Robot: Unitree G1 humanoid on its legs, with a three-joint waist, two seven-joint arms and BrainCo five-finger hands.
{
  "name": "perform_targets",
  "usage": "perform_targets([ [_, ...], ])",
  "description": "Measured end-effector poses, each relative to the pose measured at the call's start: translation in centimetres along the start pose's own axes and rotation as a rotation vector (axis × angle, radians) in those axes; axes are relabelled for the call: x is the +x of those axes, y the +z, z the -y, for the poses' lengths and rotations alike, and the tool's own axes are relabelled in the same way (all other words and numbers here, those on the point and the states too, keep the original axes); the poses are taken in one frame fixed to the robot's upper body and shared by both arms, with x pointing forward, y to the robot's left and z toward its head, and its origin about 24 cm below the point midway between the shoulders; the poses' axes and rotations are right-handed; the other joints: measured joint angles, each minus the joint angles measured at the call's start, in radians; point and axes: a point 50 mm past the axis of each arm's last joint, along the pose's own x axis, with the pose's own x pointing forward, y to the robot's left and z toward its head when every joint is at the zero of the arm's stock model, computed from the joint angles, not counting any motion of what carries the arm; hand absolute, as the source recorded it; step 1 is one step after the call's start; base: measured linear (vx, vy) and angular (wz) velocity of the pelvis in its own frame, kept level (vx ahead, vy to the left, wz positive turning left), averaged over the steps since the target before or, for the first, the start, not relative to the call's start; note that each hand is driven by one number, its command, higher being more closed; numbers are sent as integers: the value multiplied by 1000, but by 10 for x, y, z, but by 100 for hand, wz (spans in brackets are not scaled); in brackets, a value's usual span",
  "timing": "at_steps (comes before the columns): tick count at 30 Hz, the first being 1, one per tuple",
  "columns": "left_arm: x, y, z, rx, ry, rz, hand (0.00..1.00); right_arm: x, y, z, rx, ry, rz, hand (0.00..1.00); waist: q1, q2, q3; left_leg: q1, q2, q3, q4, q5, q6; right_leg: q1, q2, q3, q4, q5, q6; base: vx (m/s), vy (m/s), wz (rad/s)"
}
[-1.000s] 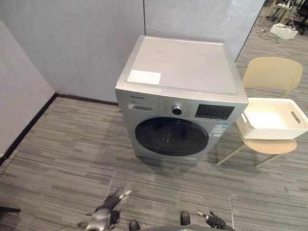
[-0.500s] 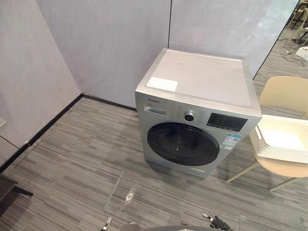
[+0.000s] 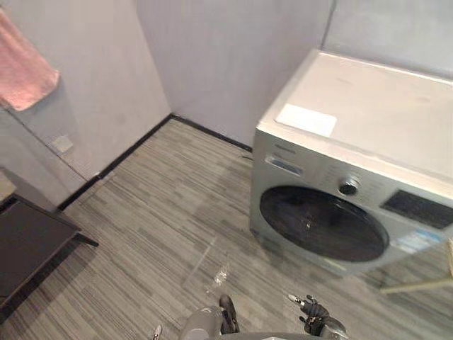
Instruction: Pick up the laundry basket with both hands and put the clothes into the washing machine.
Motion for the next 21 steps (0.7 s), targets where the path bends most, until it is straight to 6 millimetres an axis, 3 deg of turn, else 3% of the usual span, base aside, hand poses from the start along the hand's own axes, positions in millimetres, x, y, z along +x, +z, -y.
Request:
perform_targets([
  [2,2,16,4,77,-25,43,0,0,-1,-8,0,25,13,0,-27,-15,2,60,-39,-75,-9,-12,13,-117,-15,110,324,99,18,373,155,138],
  [3,4,31,8,116,-42,84,0,-1,-1,-12,-10,40,15,0,-46,-40,12,101,-66,-139,-11,-17,26,-189,8,180,517,99,24,451,60,185],
  [4,5,41,13,130,-57,115,0,-1,-1,-12,-14,42,21,0,-48,-60,11,142,-80,-196,-14,-22,31,-245,38,222,611,93,15,366,-9,157],
  [5,5,46,19,133,-68,129,0,-1,0,-11,-14,39,26,0,-48,-63,11,164,-83,-224,-22,-24,32,-273,51,226,630,87,4,364,-50,140],
  [6,5,51,30,145,-97,143,0,-2,1,-9,-15,35,43,0,-51,-61,12,197,-83,-280,-34,-24,32,-329,68,222,629,67,-30,332,-69,131],
  [9,3,63,57,183,-165,191,0,-5,3,-6,-9,30,75,0,-57,-55,14,236,-82,-420,-40,-24,31,-417,136,294,491,42,-67,336,-125,161],
  [11,0,64,79,231,-227,215,0,-6,0,-2,-6,21,67,0,-91,-37,8,246,-65,-544,-31,-46,-4,-339,207,436,123,49,-57,256,-213,204],
  [12,-1,64,84,245,-240,220,0,-6,-3,0,-1,15,57,0,-95,-41,9,257,-64,-563,-40,-52,-14,-312,213,459,33,79,-51,253,-276,165],
  [13,-2,61,86,255,-248,222,0,-7,-8,-1,8,14,39,0,-88,-56,3,263,-69,-596,-37,-65,-27,-283,210,472,-78,164,-43,282,-345,113],
  [14,-2,60,87,266,-250,226,0,-7,-13,-2,18,16,21,0,-71,-69,-10,264,-66,-632,-18,-91,-49,-252,197,449,-129,168,-15,276,-359,93],
  [16,-3,56,88,284,-251,218,0,-6,-12,-6,28,27,18,0,-76,-47,-16,248,-22,-667,6,-117,-90,-187,199,353,-220,105,-21,216,-390,71],
  [17,-3,53,89,285,-252,204,0,-5,-8,-5,23,25,27,0,-76,-20,-18,244,12,-680,3,-124,-103,-174,220,314,-254,105,-30,163,-352,55],
  [19,-3,46,91,292,-254,184,0,-4,-4,-2,15,19,35,0,-78,3,-21,242,58,-677,-17,-119,-119,-157,246,266,-278,107,-48,126,-297,49],
  [21,-3,44,92,287,-254,178,0,-3,-4,-3,11,21,24,0,-77,10,-27,249,96,-678,-47,-100,-149,-137,268,228,-304,111,-66,71,-224,42],
])
